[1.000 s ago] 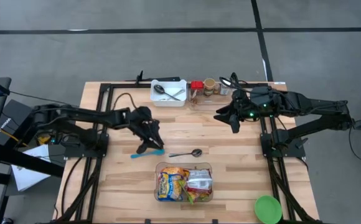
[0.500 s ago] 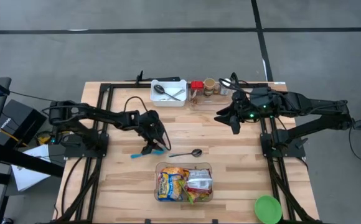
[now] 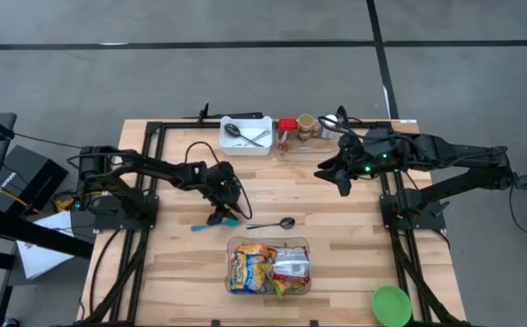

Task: Pick & Place Food Item
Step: Put the blue spoon into the white bin

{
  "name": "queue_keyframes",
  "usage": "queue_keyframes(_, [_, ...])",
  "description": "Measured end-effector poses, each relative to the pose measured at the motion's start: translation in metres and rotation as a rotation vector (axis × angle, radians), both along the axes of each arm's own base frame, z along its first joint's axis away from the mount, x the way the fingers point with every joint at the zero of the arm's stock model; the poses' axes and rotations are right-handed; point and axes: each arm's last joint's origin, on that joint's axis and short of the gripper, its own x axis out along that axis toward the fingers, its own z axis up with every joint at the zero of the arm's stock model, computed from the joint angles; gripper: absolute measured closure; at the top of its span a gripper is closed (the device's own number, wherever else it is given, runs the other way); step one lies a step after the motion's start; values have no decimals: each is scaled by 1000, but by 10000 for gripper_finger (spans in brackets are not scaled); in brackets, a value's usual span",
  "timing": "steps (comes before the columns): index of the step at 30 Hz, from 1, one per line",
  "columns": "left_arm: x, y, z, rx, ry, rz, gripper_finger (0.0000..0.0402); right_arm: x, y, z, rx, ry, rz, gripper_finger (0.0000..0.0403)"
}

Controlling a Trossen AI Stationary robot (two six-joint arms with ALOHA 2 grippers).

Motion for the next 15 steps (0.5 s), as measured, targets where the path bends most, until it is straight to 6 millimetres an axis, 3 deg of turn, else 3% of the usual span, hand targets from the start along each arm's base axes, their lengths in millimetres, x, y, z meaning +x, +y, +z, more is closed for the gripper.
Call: queue_keyframes(15, [-9,2,-8,11,14,-5,270,-1,0,-1,17,15,-12,228])
